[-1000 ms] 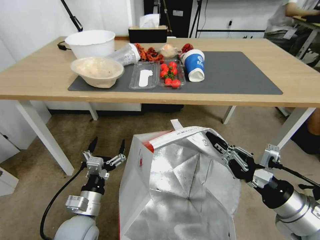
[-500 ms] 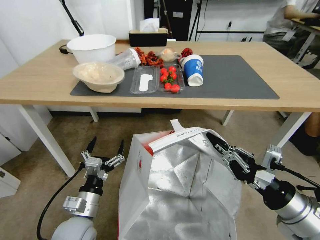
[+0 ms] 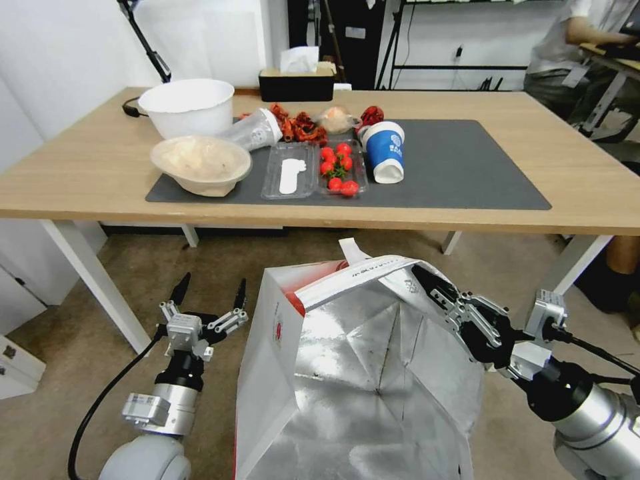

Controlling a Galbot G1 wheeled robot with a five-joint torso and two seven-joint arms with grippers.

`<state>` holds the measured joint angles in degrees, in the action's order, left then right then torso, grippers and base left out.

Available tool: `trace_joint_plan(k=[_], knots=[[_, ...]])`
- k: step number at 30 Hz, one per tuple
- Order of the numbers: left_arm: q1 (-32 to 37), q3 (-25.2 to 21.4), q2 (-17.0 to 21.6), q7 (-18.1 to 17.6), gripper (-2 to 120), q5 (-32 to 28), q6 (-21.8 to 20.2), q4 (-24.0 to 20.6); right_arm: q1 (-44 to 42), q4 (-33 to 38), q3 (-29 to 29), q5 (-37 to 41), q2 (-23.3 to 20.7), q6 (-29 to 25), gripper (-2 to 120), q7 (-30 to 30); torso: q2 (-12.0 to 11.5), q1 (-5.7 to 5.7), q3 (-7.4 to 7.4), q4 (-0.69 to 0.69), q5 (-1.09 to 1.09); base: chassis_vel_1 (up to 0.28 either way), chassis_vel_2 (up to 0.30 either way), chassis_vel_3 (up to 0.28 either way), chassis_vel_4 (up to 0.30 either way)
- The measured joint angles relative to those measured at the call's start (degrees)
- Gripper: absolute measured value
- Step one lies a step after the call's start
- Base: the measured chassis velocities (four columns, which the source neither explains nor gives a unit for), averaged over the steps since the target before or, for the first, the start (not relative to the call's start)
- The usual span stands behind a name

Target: Pick up the food delivery bag from the floor and place it on the table.

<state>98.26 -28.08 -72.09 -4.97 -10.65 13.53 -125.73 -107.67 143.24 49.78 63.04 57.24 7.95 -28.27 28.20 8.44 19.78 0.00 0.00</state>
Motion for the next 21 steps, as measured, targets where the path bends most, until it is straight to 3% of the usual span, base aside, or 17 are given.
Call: trace_joint_plan(k=[21], knots=[[0.5,-0.3,0.1,0.1,99,0.4,-0.2,-0.7,0.2,0.0,-0.8,-0.2,0.0,-0.3,0,0.0,5.3,1.95,3.32,0.00,0.00,0.000,0.000,0.000,0.000]])
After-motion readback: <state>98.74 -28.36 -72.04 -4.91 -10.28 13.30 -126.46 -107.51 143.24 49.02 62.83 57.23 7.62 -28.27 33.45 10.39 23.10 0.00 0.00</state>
